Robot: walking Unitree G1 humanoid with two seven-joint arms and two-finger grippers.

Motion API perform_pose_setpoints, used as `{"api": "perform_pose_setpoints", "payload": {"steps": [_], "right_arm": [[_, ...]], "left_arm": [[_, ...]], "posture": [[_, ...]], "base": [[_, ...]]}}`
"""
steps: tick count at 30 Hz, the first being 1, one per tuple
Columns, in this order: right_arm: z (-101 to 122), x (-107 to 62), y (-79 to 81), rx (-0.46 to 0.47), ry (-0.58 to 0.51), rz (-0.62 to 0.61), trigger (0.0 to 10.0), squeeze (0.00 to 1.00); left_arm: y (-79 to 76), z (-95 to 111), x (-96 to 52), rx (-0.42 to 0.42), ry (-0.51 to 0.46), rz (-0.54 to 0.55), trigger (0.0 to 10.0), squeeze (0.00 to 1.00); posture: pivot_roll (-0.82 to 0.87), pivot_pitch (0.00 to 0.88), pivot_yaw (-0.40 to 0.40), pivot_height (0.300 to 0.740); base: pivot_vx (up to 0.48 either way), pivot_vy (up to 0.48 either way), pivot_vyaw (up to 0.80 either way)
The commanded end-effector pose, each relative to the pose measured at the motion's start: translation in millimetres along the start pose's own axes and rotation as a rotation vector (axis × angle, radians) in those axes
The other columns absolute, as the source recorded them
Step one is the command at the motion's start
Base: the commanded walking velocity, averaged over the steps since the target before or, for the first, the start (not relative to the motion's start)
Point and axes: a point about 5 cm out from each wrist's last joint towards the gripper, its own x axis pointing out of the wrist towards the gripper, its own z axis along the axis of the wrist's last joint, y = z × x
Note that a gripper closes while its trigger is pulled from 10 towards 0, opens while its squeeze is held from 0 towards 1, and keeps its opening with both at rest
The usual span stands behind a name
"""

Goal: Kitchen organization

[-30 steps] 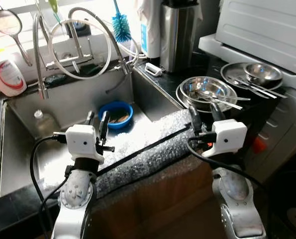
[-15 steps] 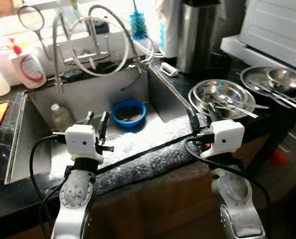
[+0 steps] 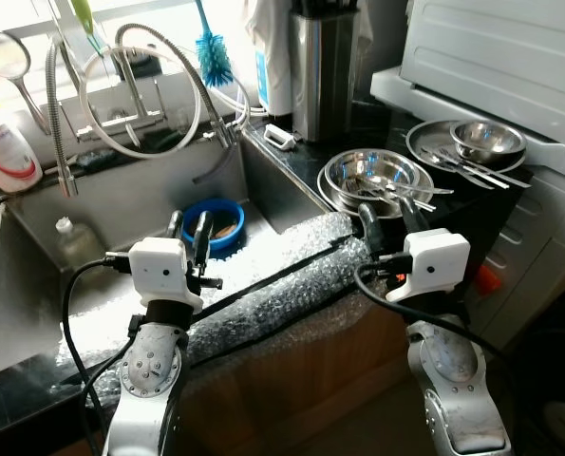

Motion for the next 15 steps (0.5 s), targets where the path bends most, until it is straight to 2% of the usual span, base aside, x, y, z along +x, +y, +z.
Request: {"api": "perform_pose_setpoints", "payload": {"steps": [1, 15], "right_arm": [[3.0, 2.6, 5.6, 0.006, -0.013, 0.021, 10.0, 0.00], [2.7, 2.8, 5.7, 0.009, -0.011, 0.022, 10.0, 0.00]], "left_arm": [[6.0, 0.3, 0.4, 0.009, -0.004, 0.020, 10.0, 0.00], [7.6, -4.9, -3.0, 0.011, 0.019, 0.025, 10.0, 0.00]], "posture": [[-0.21, 0.000, 0.065, 0.740], [-0.21, 0.000, 0.066, 0.740]], "base": [[0.000, 0.000, 0.00], [0.000, 0.000, 0.00]]}}
